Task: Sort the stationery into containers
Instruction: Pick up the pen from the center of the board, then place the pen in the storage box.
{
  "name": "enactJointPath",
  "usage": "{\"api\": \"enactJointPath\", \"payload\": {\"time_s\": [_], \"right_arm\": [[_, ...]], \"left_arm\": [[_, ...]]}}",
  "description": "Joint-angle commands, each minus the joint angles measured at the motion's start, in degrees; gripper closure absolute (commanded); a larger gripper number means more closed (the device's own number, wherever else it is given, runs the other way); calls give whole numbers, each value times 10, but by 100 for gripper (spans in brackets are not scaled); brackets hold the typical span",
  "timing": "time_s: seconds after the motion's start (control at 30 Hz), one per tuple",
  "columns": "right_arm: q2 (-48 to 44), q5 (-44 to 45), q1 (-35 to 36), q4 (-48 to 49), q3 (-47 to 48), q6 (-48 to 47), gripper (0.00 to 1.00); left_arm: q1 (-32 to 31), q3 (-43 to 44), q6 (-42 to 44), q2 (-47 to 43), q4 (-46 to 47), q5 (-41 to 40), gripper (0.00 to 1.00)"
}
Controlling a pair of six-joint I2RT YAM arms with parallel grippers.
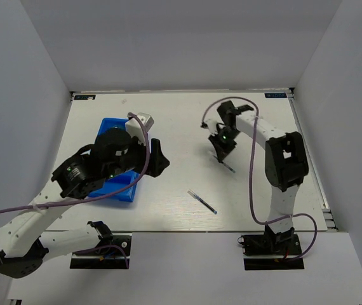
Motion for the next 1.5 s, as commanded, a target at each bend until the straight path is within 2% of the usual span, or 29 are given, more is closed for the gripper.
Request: {"api": "enactJointPath", "payload": {"time_s": [0.0, 0.03, 0.07, 0.17, 0.23, 0.3, 0.4, 0.43, 0.5, 0.53, 0.6, 0.7, 0.8, 1.0, 1.27, 1.47], "right_arm": [[25, -185, 62, -157, 168, -59, 100], [63, -200, 74, -173, 199, -65, 100], [75, -235, 106, -188, 289, -69, 100], [134, -291, 160, -213, 415, -68, 100], [151, -316, 192, -158, 430, -47, 100], [146, -346, 223, -50, 409, -9, 100], [164, -387, 264, 75, 426, 50, 100], [185, -398, 269, 102, 433, 120, 100], [195, -435, 278, 260, 431, 191, 100], [211, -435, 280, 342, 429, 294, 100], [222, -437, 288, 441, 434, 363, 100], [258, -408, 309, 494, 462, 383, 100], [265, -381, 325, 540, 444, 380, 100], [293, -350, 345, 522, 440, 329, 100], [282, -336, 376, 430, 416, 209, 100], [284, -309, 383, 384, 411, 160, 99]], "left_arm": [[-3, 23, 57, -24, 60, 146, 25], [-3, 23, 61, -26, 78, 160, 26], [-3, 22, 63, -31, 90, 193, 26], [-3, 22, 66, -36, 106, 230, 26], [-3, 23, 69, -31, 110, 244, 27], [-4, 26, 69, -22, 116, 263, 27], [-3, 35, 64, -8, 122, 281, 27], [-5, 37, 60, -5, 128, 286, 27], [-5, 44, 56, 2, 135, 306, 27], [-4, 46, 53, 6, 138, 311, 27], [-4, 45, 47, 6, 147, 325, 27], [-4, 41, 44, 3, 158, 329, 27], [-5, 27, 44, -5, 165, 329, 27], [-5, -7, 44, -20, 170, 325, 27], [-5, -42, 43, -43, 176, 315, 27], [-5, -55, 42, -66, 169, 299, 27]]}}
